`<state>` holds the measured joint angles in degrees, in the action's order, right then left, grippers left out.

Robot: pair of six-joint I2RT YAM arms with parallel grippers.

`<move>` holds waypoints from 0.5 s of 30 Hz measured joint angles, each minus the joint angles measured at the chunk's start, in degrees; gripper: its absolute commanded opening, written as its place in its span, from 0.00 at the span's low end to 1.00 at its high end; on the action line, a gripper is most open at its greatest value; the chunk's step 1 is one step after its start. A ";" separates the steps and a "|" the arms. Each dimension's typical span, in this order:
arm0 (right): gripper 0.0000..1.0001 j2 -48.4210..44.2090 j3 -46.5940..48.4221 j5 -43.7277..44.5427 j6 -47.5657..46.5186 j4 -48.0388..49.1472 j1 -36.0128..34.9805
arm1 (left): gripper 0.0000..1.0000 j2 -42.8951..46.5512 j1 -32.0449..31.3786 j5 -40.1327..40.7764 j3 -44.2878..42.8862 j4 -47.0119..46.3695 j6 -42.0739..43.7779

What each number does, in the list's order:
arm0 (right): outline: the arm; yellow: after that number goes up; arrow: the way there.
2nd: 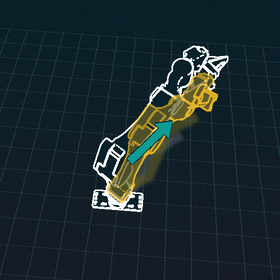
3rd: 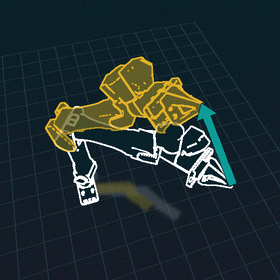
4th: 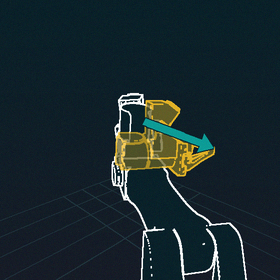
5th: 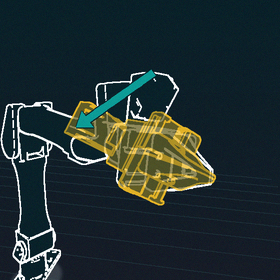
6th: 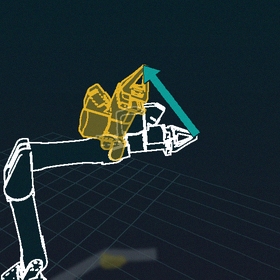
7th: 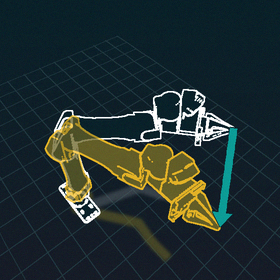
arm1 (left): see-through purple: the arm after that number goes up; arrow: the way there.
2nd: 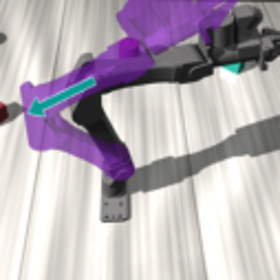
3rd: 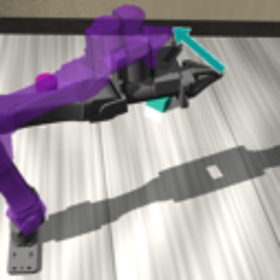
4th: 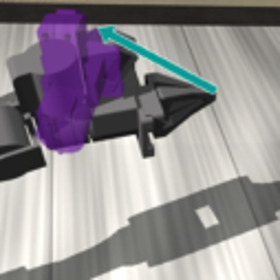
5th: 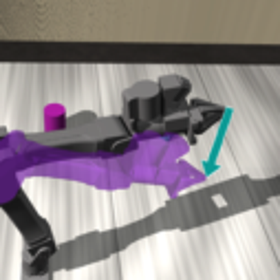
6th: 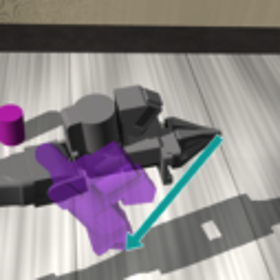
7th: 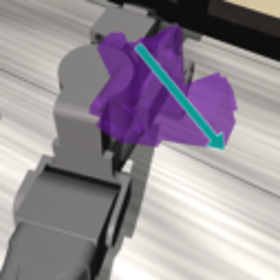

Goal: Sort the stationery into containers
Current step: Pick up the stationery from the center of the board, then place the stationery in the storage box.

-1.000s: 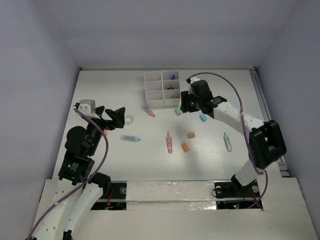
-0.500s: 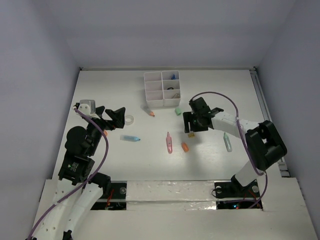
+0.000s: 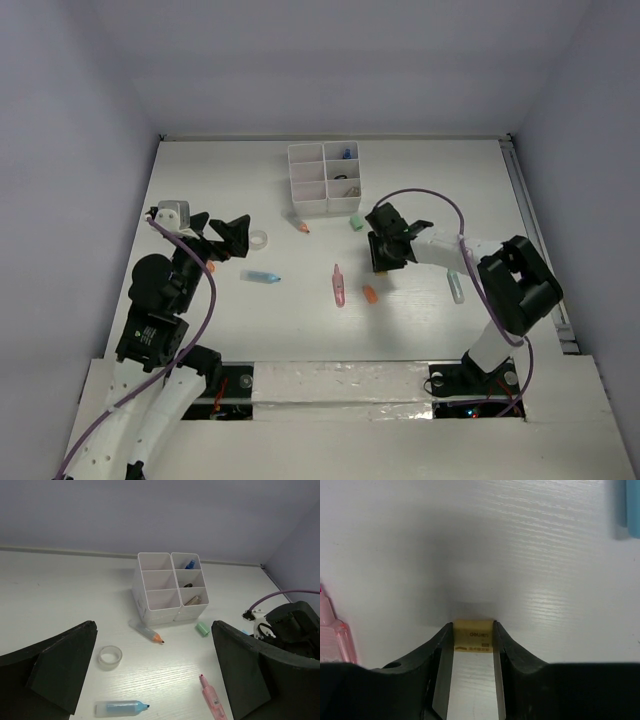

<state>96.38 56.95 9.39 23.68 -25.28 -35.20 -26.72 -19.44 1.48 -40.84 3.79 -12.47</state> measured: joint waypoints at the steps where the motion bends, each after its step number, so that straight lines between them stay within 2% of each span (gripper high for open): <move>1: 0.09 0.00 0.00 0.35 0.11 0.09 -0.09 | 0.99 0.13 0.00 0.00 0.00 -0.04 0.00; 6: 0.09 0.90 4.35 0.90 -0.96 -0.50 -0.20 | 0.99 0.22 0.00 -0.22 0.00 0.02 0.00; 15: 0.10 11.23 29.75 1.40 -5.84 4.68 0.02 | 0.99 0.22 0.00 -0.20 0.00 0.09 0.00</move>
<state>107.61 86.70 10.79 17.85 -20.60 -35.18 -26.50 -19.44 1.28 -40.84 3.88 -12.47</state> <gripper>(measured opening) 0.382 0.990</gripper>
